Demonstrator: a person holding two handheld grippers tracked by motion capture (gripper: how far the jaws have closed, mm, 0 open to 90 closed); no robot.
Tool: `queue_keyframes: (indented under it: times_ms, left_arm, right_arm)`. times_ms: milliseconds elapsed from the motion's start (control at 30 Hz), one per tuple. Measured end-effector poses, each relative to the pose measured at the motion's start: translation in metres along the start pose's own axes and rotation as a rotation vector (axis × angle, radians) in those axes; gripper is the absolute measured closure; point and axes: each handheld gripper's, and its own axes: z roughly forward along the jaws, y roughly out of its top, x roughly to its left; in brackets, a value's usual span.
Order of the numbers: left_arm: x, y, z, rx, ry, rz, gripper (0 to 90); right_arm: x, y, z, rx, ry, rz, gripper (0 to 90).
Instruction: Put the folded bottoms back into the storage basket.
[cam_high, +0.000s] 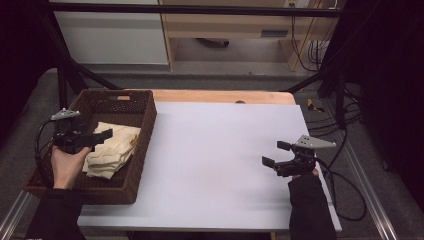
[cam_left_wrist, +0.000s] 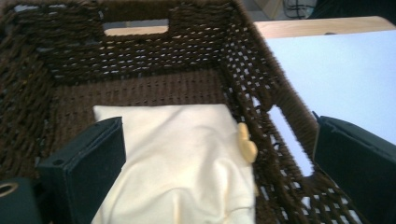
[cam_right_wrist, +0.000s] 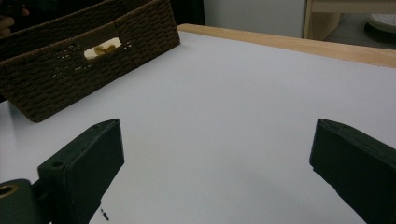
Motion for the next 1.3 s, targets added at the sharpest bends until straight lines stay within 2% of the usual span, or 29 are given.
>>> queue_keyframes:
  times_ms: [400,500,833,1067,1300]
  left_arm:
    - [-0.027,0.004,-0.008,-0.031,-0.05,0.065,1.8]
    - [-0.032,0.004,-0.008,-0.04,-0.062,0.071,1.8]
    - [-0.053,0.003,-0.007,-0.046,-0.08,0.125,2.3]
    - [-0.065,-0.001,-0.005,-0.058,-0.1,0.148,3.9]
    - [-0.081,-0.006,0.001,-0.06,-0.152,0.177,3.9]
  right_arm:
    - [0.0,0.0,0.0,-0.001,0.001,-0.001,3.2]
    - [0.0,0.0,0.0,-0.001,0.001,0.001,3.2]
    - [0.0,0.0,0.0,-0.001,0.003,0.0,3.2]
    - [0.0,0.0,-0.001,-0.002,0.003,-0.001,3.2]
    - [0.0,0.0,-0.001,-0.002,0.003,0.0,3.2]
